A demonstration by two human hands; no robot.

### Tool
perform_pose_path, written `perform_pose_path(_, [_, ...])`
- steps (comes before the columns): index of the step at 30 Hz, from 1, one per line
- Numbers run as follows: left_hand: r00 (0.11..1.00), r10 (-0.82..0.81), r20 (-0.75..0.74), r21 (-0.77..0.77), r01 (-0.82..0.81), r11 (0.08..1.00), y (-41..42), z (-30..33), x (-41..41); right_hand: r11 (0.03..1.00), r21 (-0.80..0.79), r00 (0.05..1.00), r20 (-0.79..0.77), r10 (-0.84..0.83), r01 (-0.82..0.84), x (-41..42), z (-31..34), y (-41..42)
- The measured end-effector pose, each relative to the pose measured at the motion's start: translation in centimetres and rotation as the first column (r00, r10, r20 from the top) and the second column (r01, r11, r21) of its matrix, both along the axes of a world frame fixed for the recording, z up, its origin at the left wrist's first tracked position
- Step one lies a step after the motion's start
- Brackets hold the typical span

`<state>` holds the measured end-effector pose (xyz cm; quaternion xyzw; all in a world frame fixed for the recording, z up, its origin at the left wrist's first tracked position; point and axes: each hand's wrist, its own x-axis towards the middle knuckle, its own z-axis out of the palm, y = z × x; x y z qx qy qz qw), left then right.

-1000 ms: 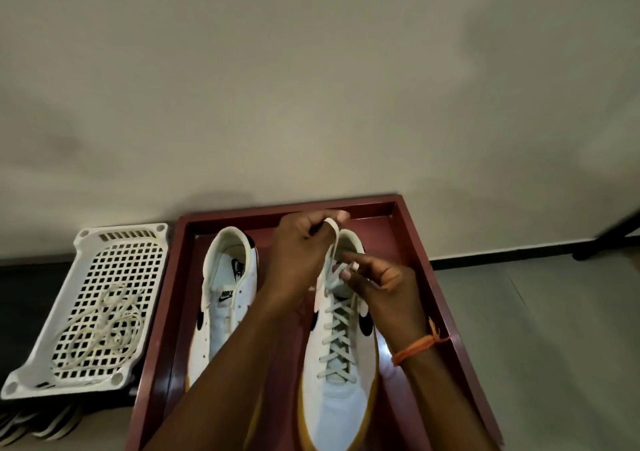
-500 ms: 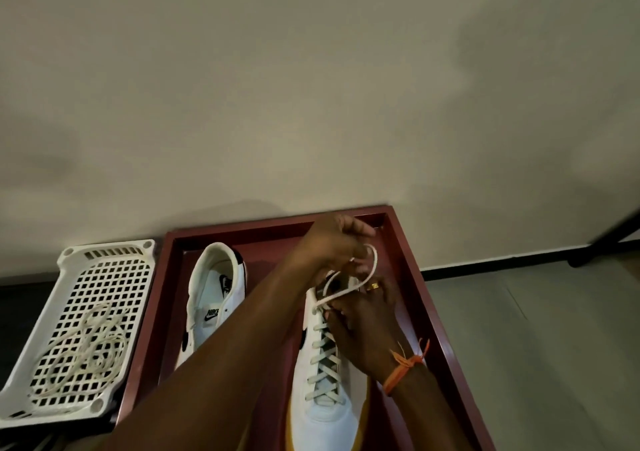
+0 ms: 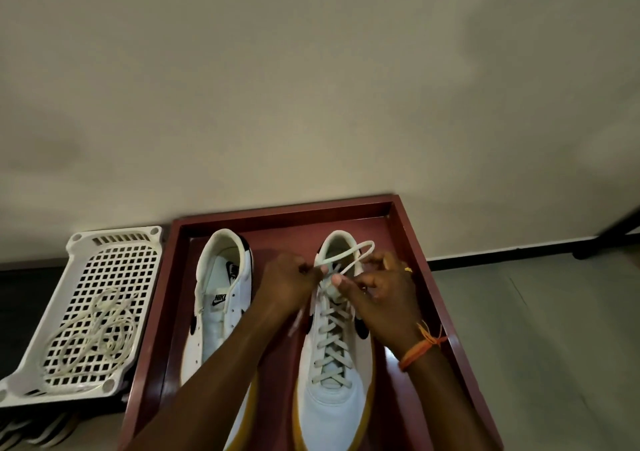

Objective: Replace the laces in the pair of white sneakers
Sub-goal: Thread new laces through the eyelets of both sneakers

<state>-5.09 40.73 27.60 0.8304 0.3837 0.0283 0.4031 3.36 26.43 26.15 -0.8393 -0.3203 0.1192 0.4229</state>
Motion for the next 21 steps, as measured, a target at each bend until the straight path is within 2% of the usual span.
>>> perform_pose_path(2, [0.992, 0.088, 0.088, 0.077, -0.095, 0.993, -0.2, -0.2, -0.3, 0.969, 0.153, 0.976, -0.130, -0.173, 0.192, 0.2, 0.0, 0.1])
perform_pose_path(4, [0.987, 0.109, 0.122, 0.143, -0.126, 0.982, -0.5, 1.0, 0.0, 0.924, 0.184, 0.924, -0.254, -0.285, 0.336, 0.5, 0.0, -0.1])
perform_pose_path(6, [0.986, 0.084, 0.143, 0.140, -0.104, 0.985, -0.8, 2.5, 0.8, 0.912, 0.180, 0.893, -0.342, -0.293, 0.368, 0.8, -0.3, -0.3])
perform_pose_path(10, [0.961, 0.156, 0.229, -0.029, -0.154, 0.988, -1.5, 4.0, 2.5, 0.919, 0.206, 0.895, -0.375, -0.243, 0.336, 0.8, 0.2, -0.1])
perform_pose_path(12, [0.959, 0.189, 0.211, -0.111, -0.168, 0.979, -1.8, 4.2, 3.3, 0.948, 0.208, 0.942, -0.285, -0.176, 0.240, 0.6, 0.3, -0.1])
perform_pose_path(14, [0.962, 0.194, 0.194, -0.125, -0.172, 0.977, -1.7, 3.9, 4.0, 0.980, 0.177, 0.994, -0.067, -0.082, 0.093, 0.6, 0.0, -0.2])
perform_pose_path(15, [0.967, 0.177, 0.184, -0.081, -0.164, 0.983, -1.4, 3.5, 4.2, 0.991, 0.136, 0.997, 0.072, -0.028, 0.018, 0.5, -0.2, -0.3])
perform_pose_path(17, [0.992, 0.072, 0.103, 0.121, -0.084, 0.989, -0.5, 2.5, 4.4, 0.994, 0.029, 0.957, 0.274, 0.090, -0.102, 0.3, -0.5, -0.4])
perform_pose_path(19, [0.996, -0.065, -0.059, 0.295, 0.079, 0.952, 0.2, 2.1, 4.2, 0.988, -0.071, 0.947, 0.281, 0.154, -0.139, 0.0, -0.4, -0.2])
perform_pose_path(21, [0.963, -0.202, -0.181, 0.428, 0.261, 0.865, 0.3, 1.7, 4.3, 0.980, -0.127, 0.963, 0.203, 0.175, -0.151, -0.2, -0.3, 0.0])
